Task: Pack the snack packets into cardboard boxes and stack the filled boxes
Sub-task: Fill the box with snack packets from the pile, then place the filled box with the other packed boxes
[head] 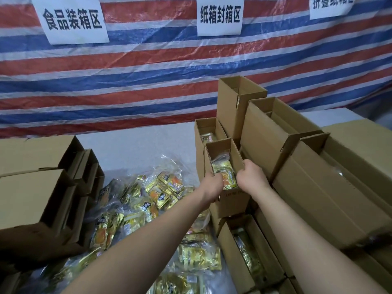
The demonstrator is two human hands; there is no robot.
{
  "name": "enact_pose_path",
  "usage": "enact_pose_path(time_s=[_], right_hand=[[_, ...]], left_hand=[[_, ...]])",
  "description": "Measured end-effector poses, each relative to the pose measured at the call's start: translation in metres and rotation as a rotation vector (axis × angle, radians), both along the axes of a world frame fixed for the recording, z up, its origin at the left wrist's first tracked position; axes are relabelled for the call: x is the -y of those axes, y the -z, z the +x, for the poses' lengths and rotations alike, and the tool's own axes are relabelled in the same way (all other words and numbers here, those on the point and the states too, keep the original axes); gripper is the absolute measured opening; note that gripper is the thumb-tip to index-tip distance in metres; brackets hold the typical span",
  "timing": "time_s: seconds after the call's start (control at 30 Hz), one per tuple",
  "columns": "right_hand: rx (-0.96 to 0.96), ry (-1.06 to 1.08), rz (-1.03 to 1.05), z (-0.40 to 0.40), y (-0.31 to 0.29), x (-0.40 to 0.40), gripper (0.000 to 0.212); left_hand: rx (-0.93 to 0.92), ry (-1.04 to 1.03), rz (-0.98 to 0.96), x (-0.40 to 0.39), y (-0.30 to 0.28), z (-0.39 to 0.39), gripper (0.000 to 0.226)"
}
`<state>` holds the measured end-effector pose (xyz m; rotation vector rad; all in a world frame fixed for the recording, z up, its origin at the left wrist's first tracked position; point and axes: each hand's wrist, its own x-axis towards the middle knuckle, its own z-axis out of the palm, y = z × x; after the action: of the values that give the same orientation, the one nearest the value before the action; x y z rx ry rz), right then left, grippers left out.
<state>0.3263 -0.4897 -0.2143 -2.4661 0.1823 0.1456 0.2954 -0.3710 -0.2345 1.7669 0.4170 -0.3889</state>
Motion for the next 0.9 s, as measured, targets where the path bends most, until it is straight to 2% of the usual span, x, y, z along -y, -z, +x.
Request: enact_pose_path(time_s=[0.07, 0.13, 0.53, 0.9], right_hand=[[0.012, 0.001, 0.009, 0.005, 0.005, 0.002, 0.030], [0.026, 0.003, 0.014, 0.009, 0.011, 0.004, 0.029], [0.040, 0.035, 0.081, 0.019, 0.040, 0.019, 0.031], [0.030, -0.010, 0.056, 0.016, 0.035, 0.017, 0.054]], left_hand=[[-0.016, 0.004, 0.003, 0.002, 0.004, 0.007, 0.048], [-0.019, 0.001, 0.016, 0.005, 0.006, 0.010, 0.052], [-0.021, -0.012, 0.037, 0.020, 0.029, 0.020, 0.054], [0.055, -0.017, 0.096, 0.017, 0.033, 0.018, 0.061]])
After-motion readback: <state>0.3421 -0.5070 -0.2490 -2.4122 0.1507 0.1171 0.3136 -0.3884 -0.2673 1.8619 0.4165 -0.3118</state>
